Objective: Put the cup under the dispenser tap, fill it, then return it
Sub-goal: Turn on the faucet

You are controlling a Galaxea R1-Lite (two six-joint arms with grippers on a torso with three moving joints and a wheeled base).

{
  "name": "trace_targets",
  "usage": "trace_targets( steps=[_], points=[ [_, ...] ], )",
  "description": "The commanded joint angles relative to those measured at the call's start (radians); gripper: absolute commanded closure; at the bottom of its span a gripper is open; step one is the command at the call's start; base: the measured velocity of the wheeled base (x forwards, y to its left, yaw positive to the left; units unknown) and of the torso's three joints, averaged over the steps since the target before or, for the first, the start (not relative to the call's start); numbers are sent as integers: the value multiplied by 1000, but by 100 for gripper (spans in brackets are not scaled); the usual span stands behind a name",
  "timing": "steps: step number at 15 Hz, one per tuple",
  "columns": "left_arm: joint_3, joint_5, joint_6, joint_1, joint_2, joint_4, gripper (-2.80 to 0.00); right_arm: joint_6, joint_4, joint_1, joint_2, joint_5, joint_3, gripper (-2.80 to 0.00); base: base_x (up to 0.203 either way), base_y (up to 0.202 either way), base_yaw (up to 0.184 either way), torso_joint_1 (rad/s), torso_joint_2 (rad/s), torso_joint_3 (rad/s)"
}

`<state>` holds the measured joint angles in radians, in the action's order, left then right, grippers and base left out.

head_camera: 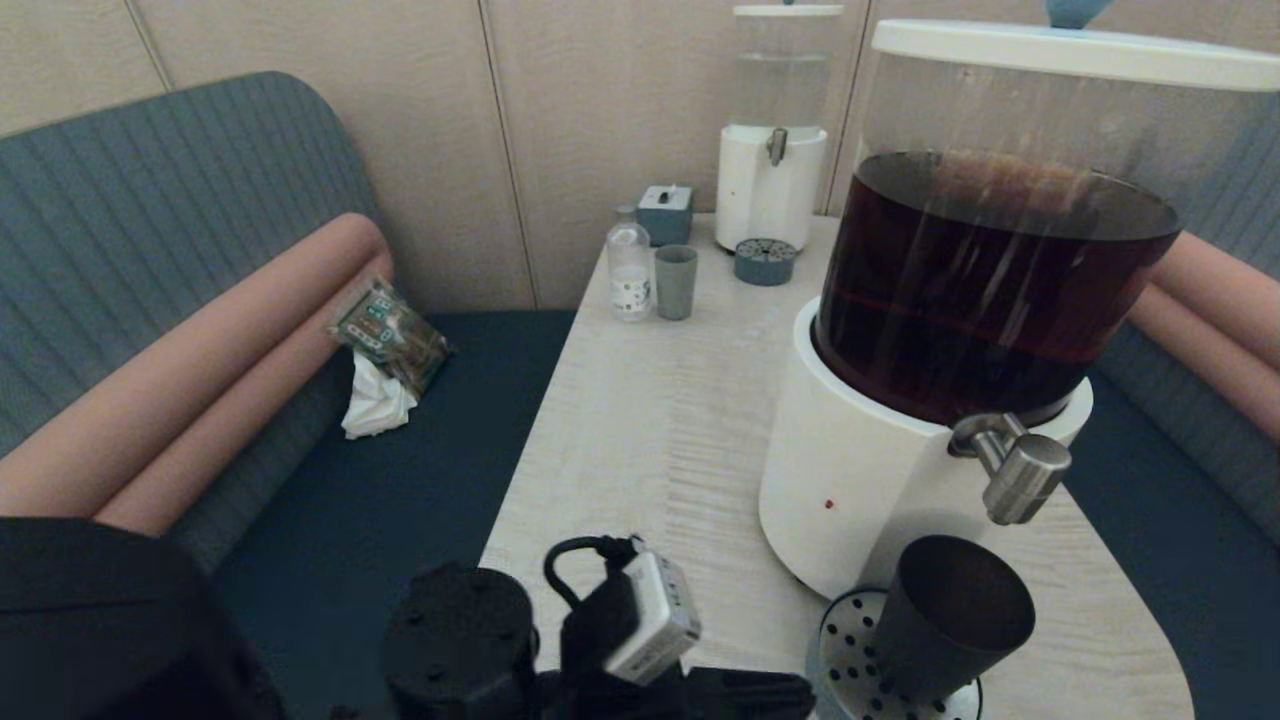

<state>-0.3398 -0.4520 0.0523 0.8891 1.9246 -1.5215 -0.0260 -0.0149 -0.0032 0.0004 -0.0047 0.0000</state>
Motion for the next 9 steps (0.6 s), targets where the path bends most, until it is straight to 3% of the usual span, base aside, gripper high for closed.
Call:
trace_targets(
  steps=[1,3,6,9],
  points=[
    [57,47,18,-36,-211,-9,0,-2,0,0,0,0,3,0,0,0,0,0,0,0],
    [85,117,48,-132,-359,-9,0,0,0,0,0,0,3,0,0,0,0,0,0,0],
    [133,236,92,-337,-532,-9,0,-1,0,0,0,0,3,0,0,0,0,0,0,0],
    [194,284,116,-486,-631,-9,0,0,0,0,0,0,3,0,0,0,0,0,0,0]
  ],
)
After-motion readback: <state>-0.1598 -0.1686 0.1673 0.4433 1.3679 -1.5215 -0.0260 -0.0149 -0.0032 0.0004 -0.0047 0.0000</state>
